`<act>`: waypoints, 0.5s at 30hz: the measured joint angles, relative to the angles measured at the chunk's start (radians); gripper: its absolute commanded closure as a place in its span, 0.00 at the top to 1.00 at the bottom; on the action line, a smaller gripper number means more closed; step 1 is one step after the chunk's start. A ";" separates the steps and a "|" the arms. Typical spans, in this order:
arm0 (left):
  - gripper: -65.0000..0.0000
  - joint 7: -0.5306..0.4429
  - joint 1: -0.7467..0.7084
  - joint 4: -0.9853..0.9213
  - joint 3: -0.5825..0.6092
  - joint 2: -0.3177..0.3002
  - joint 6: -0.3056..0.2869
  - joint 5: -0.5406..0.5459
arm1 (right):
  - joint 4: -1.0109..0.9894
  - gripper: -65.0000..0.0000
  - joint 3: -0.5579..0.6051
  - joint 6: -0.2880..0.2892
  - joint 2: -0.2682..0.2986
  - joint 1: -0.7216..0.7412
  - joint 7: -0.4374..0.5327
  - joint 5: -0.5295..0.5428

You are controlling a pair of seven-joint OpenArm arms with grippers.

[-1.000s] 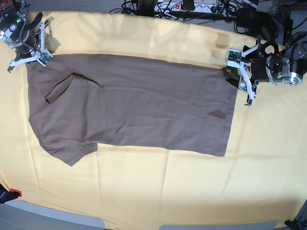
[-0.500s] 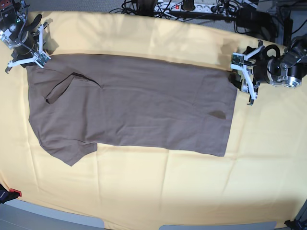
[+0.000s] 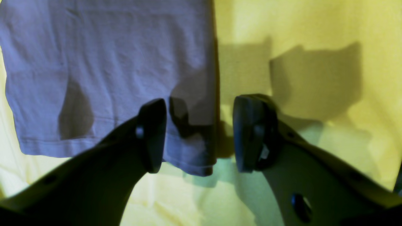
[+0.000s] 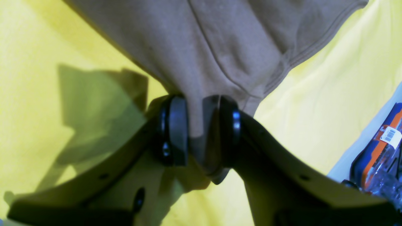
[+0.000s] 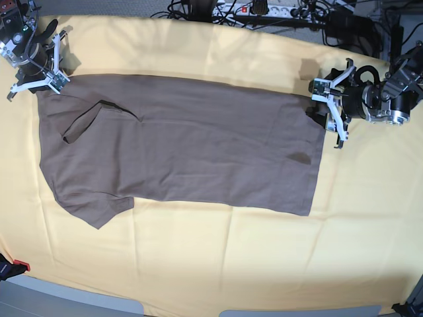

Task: Fold the T-shirt properly
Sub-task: 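Drag the shirt by its shoulders toward the robot's base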

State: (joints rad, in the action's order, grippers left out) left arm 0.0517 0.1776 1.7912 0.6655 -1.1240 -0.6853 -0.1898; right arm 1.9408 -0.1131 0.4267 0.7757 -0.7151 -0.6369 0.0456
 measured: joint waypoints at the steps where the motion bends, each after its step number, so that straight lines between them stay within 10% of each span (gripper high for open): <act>1: 0.52 0.000 0.000 -0.005 0.000 0.002 0.000 0.002 | 0.000 0.30 0.000 0.000 0.000 0.000 -0.001 0.014; 5: 0.44 -0.006 0.002 -0.023 -0.006 0.013 -0.002 0.007 | 0.000 0.30 0.000 0.000 0.003 0.000 -0.003 0.034; 9: 0.00 0.001 0.002 -0.031 -0.005 0.027 0.000 -0.006 | 0.000 0.30 0.000 0.000 0.003 0.000 -0.003 0.034; 15: 0.00 0.027 0.014 -0.005 -0.001 0.024 0.025 -0.013 | 0.000 0.15 0.000 0.000 0.006 0.000 -0.003 0.034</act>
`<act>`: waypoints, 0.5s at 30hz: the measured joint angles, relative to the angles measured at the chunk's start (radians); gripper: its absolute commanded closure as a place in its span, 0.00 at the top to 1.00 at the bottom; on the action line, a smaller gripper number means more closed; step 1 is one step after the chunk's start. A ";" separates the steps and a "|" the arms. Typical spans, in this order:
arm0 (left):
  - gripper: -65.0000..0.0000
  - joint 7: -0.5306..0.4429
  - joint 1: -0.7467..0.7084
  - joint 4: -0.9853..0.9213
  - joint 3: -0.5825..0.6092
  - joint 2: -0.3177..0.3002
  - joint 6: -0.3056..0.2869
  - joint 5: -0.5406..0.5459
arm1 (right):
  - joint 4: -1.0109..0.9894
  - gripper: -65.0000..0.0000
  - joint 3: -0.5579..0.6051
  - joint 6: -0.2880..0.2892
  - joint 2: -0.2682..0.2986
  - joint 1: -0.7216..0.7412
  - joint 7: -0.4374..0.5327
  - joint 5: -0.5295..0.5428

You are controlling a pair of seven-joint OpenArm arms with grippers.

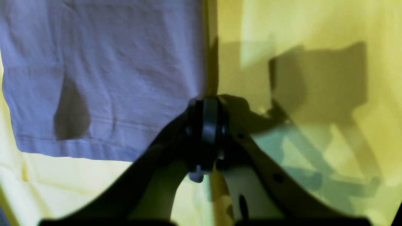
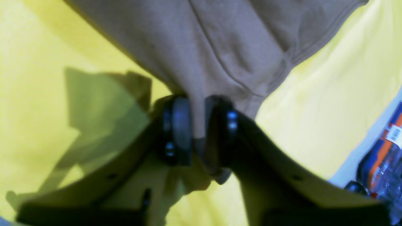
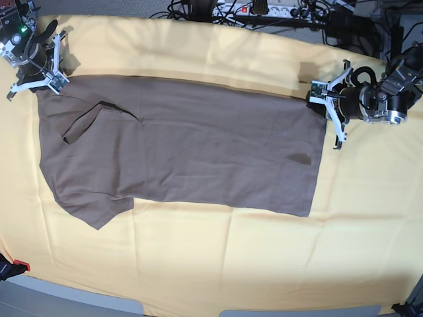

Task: Fold the T-shirt properly
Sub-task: 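Drag the shirt by its shoulders toward the robot's base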

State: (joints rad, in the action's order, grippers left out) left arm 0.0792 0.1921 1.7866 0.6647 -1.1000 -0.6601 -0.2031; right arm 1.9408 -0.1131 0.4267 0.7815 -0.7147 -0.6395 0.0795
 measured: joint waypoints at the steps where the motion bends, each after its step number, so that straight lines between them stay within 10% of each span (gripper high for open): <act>1: 0.00 0.008 0.009 0.008 0.003 -0.003 -0.002 0.000 | 0.004 0.14 0.000 0.000 0.001 0.000 -0.002 -0.001; 7: 0.01 0.026 0.083 0.025 0.004 -0.017 -0.035 0.074 | 0.058 0.13 0.001 -0.028 0.016 -0.003 -0.058 -0.023; 15: 0.28 0.015 0.091 0.026 0.003 -0.014 -0.051 0.102 | 0.058 0.24 0.001 -0.034 0.016 -0.003 -0.043 -0.019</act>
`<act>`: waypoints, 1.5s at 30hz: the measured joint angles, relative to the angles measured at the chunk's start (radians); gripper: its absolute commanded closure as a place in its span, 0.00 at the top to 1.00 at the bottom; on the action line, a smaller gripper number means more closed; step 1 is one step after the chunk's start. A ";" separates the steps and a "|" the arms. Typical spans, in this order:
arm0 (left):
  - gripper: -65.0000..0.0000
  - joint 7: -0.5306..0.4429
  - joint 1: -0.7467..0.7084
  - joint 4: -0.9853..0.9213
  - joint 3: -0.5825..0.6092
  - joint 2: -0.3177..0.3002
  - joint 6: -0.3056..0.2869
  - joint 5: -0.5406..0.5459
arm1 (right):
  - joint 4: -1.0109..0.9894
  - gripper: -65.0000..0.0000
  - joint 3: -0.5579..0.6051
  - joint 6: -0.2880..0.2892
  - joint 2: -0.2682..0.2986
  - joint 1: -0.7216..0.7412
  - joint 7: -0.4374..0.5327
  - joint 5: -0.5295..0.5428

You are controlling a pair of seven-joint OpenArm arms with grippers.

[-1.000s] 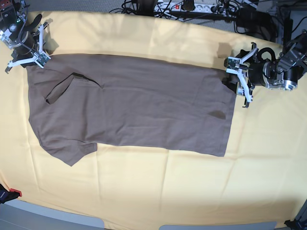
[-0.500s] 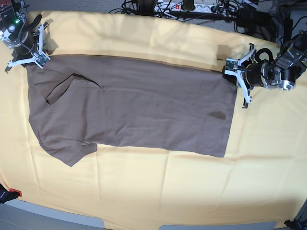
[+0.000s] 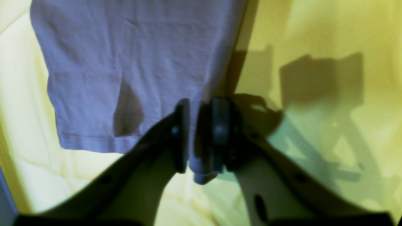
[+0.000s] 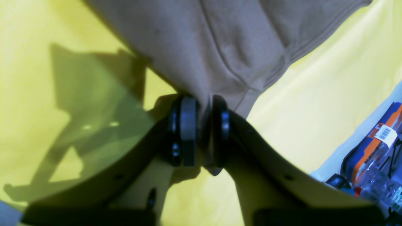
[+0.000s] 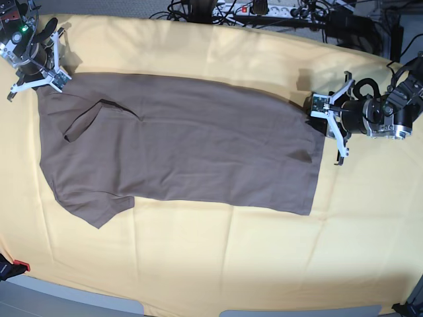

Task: Fold the T-shirt properly
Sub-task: 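Drag the shirt by its shoulders toward the robot's base, then release the shoulders and move both grippers to the hem corners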

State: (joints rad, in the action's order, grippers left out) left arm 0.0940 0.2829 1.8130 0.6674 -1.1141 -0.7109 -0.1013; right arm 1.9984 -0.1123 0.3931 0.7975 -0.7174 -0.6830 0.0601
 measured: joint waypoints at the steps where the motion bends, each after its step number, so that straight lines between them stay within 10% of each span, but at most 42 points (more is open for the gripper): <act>1: 0.31 0.000 0.000 0.000 0.000 0.000 0.000 0.000 | 0.000 0.25 0.000 0.000 0.000 0.000 0.002 0.000; 4: 0.28 0.000 0.000 0.000 0.000 0.000 0.000 0.000 | 0.000 0.25 0.000 0.000 0.000 0.000 0.002 0.000; 7: 0.00 0.003 0.000 0.000 0.000 0.000 -0.001 -0.001 | 0.000 0.11 0.000 -0.028 0.000 0.000 0.002 0.001; 19: 0.00 0.029 0.000 0.003 0.000 -0.013 0.002 0.055 | 0.036 0.00 0.000 0.007 0.000 -0.010 -0.056 -0.004; 34: 0.00 0.021 -0.148 0.238 -0.001 -0.254 0.012 0.100 | 0.115 0.00 0.000 0.018 0.111 -0.203 -0.140 -0.001; 45: 0.00 0.018 -0.237 0.248 -0.001 -0.294 0.014 0.125 | 0.116 0.00 0.001 0.030 0.116 -0.266 -0.171 0.003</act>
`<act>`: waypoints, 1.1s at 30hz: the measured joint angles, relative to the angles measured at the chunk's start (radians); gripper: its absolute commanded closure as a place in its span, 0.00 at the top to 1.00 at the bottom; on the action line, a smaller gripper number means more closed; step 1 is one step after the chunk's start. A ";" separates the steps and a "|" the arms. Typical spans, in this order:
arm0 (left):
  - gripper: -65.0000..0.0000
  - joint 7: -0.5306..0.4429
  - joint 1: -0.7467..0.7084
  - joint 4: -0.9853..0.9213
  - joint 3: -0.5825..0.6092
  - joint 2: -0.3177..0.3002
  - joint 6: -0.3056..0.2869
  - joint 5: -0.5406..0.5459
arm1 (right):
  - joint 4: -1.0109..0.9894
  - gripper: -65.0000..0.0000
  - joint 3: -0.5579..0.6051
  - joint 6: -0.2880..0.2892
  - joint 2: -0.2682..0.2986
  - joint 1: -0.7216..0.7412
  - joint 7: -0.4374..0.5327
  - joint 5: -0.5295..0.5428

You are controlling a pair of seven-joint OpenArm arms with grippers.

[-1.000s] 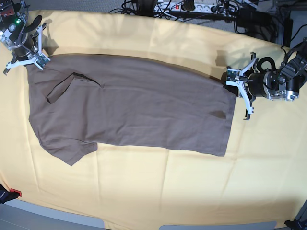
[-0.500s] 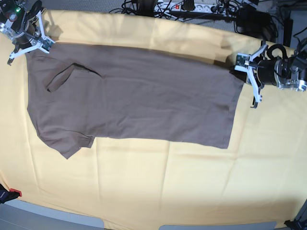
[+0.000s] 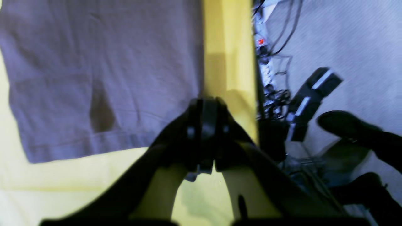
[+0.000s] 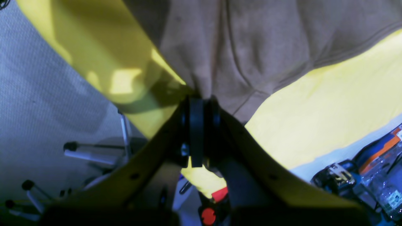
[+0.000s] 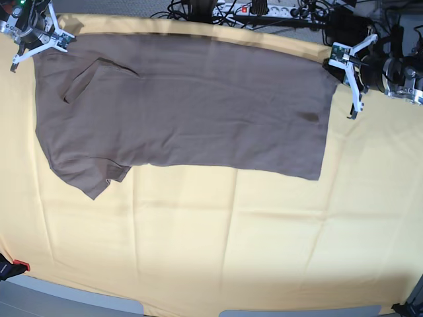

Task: Fold the T-shirt properly
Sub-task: 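Release the shoulders and move both grippers to the hem corners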

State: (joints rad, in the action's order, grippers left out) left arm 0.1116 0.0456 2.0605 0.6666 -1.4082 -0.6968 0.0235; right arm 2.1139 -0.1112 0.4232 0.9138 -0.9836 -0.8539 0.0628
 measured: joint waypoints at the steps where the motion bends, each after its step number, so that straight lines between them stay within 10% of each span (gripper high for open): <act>1: 0.00 0.000 -0.007 0.000 0.000 0.000 0.000 0.000 | 0.000 0.00 0.000 0.012 0.000 0.000 -0.002 0.003; 8: 0.00 0.001 -0.012 0.000 0.000 0.000 0.000 0.024 | 0.000 0.00 0.000 0.048 0.000 0.000 -0.015 0.054; 14: 0.46 0.029 -0.006 0.001 0.000 -0.002 0.000 0.063 | 0.000 0.60 0.000 0.032 0.000 0.000 -0.065 0.043; 33: 0.46 0.260 0.258 0.040 -0.005 -0.011 0.035 0.330 | 0.198 0.60 -0.179 -0.104 0.003 -0.003 -0.146 0.025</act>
State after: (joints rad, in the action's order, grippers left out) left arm 0.3717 0.3035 2.1010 0.6621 -1.4197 -0.6613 0.3534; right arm 2.3123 -0.2905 0.3195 0.9165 -0.9863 -0.9997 0.0875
